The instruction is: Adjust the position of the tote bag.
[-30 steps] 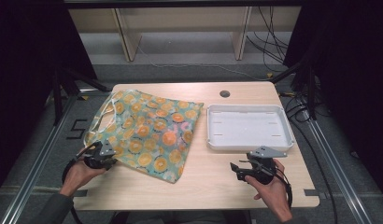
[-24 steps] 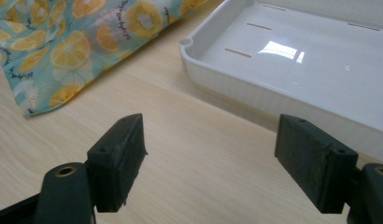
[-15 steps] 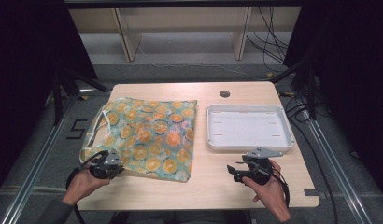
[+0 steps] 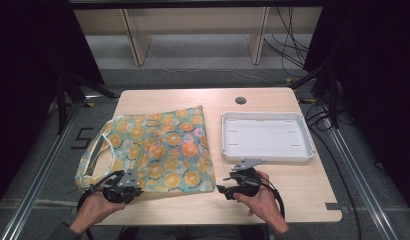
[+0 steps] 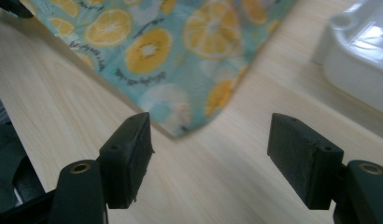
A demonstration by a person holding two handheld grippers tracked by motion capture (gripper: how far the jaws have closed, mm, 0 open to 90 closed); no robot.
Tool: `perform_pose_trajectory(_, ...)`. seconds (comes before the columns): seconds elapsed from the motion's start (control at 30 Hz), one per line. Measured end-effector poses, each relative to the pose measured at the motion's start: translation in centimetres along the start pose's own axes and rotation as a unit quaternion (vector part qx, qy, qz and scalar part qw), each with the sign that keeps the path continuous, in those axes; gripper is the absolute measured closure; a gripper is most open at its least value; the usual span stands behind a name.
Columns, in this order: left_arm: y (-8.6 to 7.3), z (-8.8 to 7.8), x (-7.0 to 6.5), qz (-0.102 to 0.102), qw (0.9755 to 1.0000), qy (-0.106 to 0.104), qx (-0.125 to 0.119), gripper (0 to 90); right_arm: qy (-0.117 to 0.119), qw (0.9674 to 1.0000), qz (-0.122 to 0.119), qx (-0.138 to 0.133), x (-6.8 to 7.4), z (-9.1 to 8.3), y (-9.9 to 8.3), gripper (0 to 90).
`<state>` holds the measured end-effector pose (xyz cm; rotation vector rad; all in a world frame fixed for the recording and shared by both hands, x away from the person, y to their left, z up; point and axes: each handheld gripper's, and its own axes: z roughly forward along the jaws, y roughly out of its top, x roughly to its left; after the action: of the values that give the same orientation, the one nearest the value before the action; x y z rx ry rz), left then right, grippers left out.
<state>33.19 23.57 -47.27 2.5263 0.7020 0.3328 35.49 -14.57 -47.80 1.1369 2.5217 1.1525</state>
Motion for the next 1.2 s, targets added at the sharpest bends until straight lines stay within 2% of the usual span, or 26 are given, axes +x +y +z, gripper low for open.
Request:
perform_pose_trajectory(0.03, 0.1, 0.0, -0.2, 0.001, 1.0000, 0.000, -0.002, 89.6, 0.000, 0.9999, 0.000, 0.017, 0.4, 0.3, 0.2, 29.8)
perform_pose_trajectory(0.07, 0.2, -0.2, -0.5, 0.003, 1.0000, -0.006, -0.007, 89.6, -0.002, 0.9996, -0.010, 0.025, 0.9, 1.5, 0.4, 29.5)
perform_pose_trajectory(0.1, 0.2, -0.2, -0.5, 0.003, 1.0000, -0.006, -0.007, 89.6, -0.002, 0.9996, -0.010, 0.025, 0.9, 1.5, 0.4, 29.5)
perform_pose_trajectory(0.13, 0.3, -0.2, -0.7, 0.005, 0.9999, -0.005, -0.009, 89.5, -0.003, 0.9992, -0.006, 0.038, 1.1, 2.2, 0.6, 29.5)
perform_pose_trajectory(0.17, 0.3, -0.2, -0.7, 0.005, 0.9999, -0.005, -0.009, 89.4, -0.008, 0.9992, -0.006, 0.037, 1.0, 2.7, 0.5, 29.5)
perform_pose_trajectory(0.2, 0.3, -0.2, -0.9, 0.004, 0.9999, -0.010, -0.011, 89.4, -0.008, 0.9988, -0.002, 0.049, 1.0, 2.9, 0.7, 29.5)
perform_pose_trajectory(0.23, 0.4, -0.2, -1.0, 0.004, 0.9999, -0.010, -0.012, 89.3, -0.010, 0.9990, 0.001, 0.043, 0.9, 3.3, 0.7, 30.0)
perform_pose_trajectory(0.3, 0.5, -0.1, -1.2, 0.011, 0.9997, -0.004, -0.020, 89.2, -0.014, 0.9984, -0.004, 0.054, 0.9, 3.8, 0.9, 32.8)
perform_pose_trajectory(0.37, 0.5, -0.1, -1.3, 0.006, 0.9998, -0.011, -0.018, 89.1, -0.021, 0.9986, -0.003, 0.048, 0.9, 4.3, 0.9, 33.4)
perform_pose_trajectory(0.4, 0.6, -0.1, -1.2, 0.010, 0.9999, -0.010, -0.010, 89.1, -0.022, 0.9985, -0.010, 0.048, 0.8, 4.5, 1.0, 34.6)
perform_pose_trajectory(0.43, 0.7, 0.0, -1.4, 0.011, 0.9998, -0.013, -0.013, 88.9, -0.023, 0.9981, -0.010, 0.056, 0.6, 4.8, 1.5, 34.7)
perform_pose_trajectory(0.53, 0.7, 0.0, -1.4, 0.012, 0.9998, -0.010, -0.014, 88.9, -0.022, 0.9984, 0.003, 0.051, 0.6, 5.4, 2.0, 34.0)
perform_pose_trajectory(0.57, 0.8, 0.0, -1.4, 0.016, 0.9997, -0.015, -0.011, 88.9, -0.031, 0.9982, -0.003, 0.051, 0.4, 5.7, 2.2, 33.5)
perform_pose_trajectory(0.6, 0.8, 0.1, -1.7, 0.012, 0.9996, -0.010, -0.022, 88.9, -0.032, 0.9985, 0.014, 0.043, 0.3, 6.4, 2.5, 33.2)
perform_pose_trajectory(0.63, 0.8, 0.1, -1.7, 0.012, 0.9996, -0.010, -0.022, 88.9, -0.033, 0.9978, 0.021, 0.053, 0.2, 6.4, 2.8, 33.1)
perform_pose_trajectory(0.7, 0.9, 0.0, -1.8, 0.014, 0.9997, -0.015, -0.017, 88.9, -0.037, 0.9979, 0.024, 0.048, 0.1, 6.7, 2.9, 33.2)
perform_pose_trajectory(0.73, 1.0, 0.1, -1.9, 0.019, 0.9995, -0.016, -0.018, 88.8, -0.045, 0.9977, 0.020, 0.045, 0.1, 7.0, 3.3, 42.2)
perform_pose_trajectory(0.8, 1.2, 0.2, -2.0, 0.022, 0.9995, -0.018, -0.015, 88.6, -0.062, 0.9970, 0.002, 0.046, 0.2, 7.3, 3.4, 53.2)
perform_pose_trajectory(0.87, 1.3, 0.4, -2.3, 0.022, 0.9993, -0.018, -0.023, 88.4, -0.068, 0.9964, -0.002, 0.051, 0.2, 7.4, 3.7, 65.6)
perform_pose_trajectory(0.97, 1.6, 0.5, -2.6, 0.023, 0.9991, -0.023, -0.027, 88.3, -0.067, 0.9968, -0.020, 0.040, 0.0, 7.9, 3.9, 81.1)
perform_pose_trajectory(1.0, 1.7, 0.6, -2.8, 0.026, 0.9990, -0.024, -0.026, 88.4, -0.070, 0.9967, -0.024, 0.032, -0.1, 8.2, 4.0, 84.6)
perform_pose_trajectory(1.03, 1.7, 0.6, -2.8, 0.026, 0.9990, -0.024, -0.026, 88.4, -0.062, 0.9971, -0.017, 0.041, -0.1, 8.1, 4.3, 86.6)
perform_pose_trajectory(1.2, 2.6, 1.1, -3.2, 0.036, 0.9987, -0.024, -0.026, 88.3, -0.071, 0.9964, -0.030, 0.037, -0.9, 9.1, 5.3, 89.1)
